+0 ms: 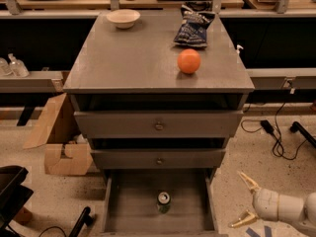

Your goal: Pick green can from bottom drawer and place on counter

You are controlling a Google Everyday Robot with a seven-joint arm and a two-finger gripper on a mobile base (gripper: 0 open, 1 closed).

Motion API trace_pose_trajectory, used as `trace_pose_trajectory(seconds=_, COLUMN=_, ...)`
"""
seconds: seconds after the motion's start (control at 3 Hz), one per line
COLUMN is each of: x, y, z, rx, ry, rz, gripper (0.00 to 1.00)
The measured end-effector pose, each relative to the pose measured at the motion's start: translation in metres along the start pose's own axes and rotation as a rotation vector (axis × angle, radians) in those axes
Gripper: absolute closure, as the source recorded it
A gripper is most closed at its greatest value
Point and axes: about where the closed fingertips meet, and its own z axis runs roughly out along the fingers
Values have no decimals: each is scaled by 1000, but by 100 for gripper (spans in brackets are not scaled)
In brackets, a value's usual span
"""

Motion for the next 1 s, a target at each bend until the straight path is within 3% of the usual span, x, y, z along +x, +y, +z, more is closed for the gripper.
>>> trace_pose_trajectory(seconds=0.67, x=22, y=7, z=43, rx=-46, ry=-14, rz=7, gripper=0)
trace_pose_trajectory(seconds=1.0, x=50, y=7, z=97, rx=-105, ry=-45, rz=-12, gripper=0)
